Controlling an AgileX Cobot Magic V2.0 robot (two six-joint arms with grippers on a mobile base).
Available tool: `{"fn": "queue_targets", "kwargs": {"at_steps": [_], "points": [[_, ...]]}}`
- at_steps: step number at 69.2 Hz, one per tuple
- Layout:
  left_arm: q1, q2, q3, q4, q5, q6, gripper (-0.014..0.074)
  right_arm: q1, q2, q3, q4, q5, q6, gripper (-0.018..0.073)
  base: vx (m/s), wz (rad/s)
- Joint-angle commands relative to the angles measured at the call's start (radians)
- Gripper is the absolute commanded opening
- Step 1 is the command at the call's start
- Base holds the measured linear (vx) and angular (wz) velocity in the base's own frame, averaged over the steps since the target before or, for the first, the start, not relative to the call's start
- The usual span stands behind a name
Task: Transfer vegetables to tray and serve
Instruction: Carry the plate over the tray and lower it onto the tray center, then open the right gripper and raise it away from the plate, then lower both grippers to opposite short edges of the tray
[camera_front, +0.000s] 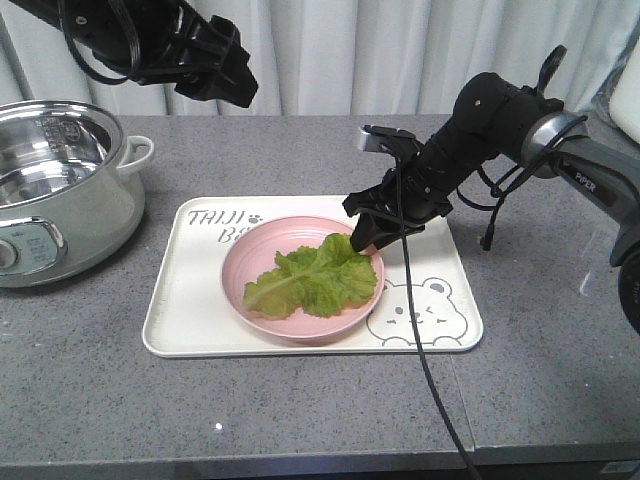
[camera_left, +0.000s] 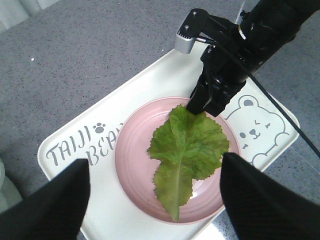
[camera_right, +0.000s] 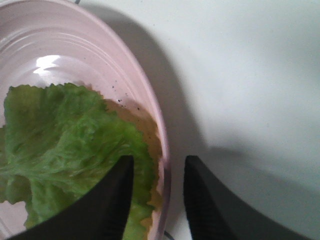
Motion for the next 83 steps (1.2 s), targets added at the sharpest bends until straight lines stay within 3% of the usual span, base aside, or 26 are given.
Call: {"fn": "queue_targets", "kwargs": {"at_steps": [1, 9, 39, 46, 56, 64, 72, 83], "points": [[-0.004, -0.043, -0.027, -0.011, -0.022, -0.011, 0.0514, 0.001, -0.066, -0.030, 0.030, -0.004, -0.008, 0.0400, 0.00, 0.00], [-0.004, -0.043, -0.027, -0.011, -0.022, -0.011, 0.0514, 0.001, -0.072, -0.031, 0.029, -0.006, 0.002, 0.0472, 0.00, 0.00], [-0.004, -0.043, -0.027, 0.002, -0.022, -0.032, 0.0514, -0.001, -0.198, -0.031, -0.080, -0.071, 0.067, 0.0452, 0.00, 0.00], [-0.004, -0.043, -0.027, 0.068, -0.022, -0.109, 0.0513, -0.001, -0.237, -0.031, -0.135, -0.070, 0.095, 0.0452, 0.00, 0.00], [-0.004, -0.043, -0.027, 0.249, -0.022, -0.236, 0.0513, -0.001, -0.296, -0.031, -0.230, -0.046, 0.156, 0.0452, 0.00, 0.00], [-0.004, -0.043, -0.027, 0.352, -0.022, -0.296, 0.0513, -0.001, -0.334, -0.031, -0.334, -0.005, 0.223, 0.0452, 0.00, 0.00], [0.000, -0.043, -0.026, 0.387, -0.022, -0.298, 0.0513, -0.001, -0.357, -0.031, -0.417, 0.084, 0.267, 0.0452, 0.00, 0.00], [0.032, -0.043, 0.061, 0.378, -0.022, -0.310, 0.0513, -0.001, -0.362, -0.029, -0.440, 0.084, 0.317, 0.0452, 0.00, 0.00]]}}
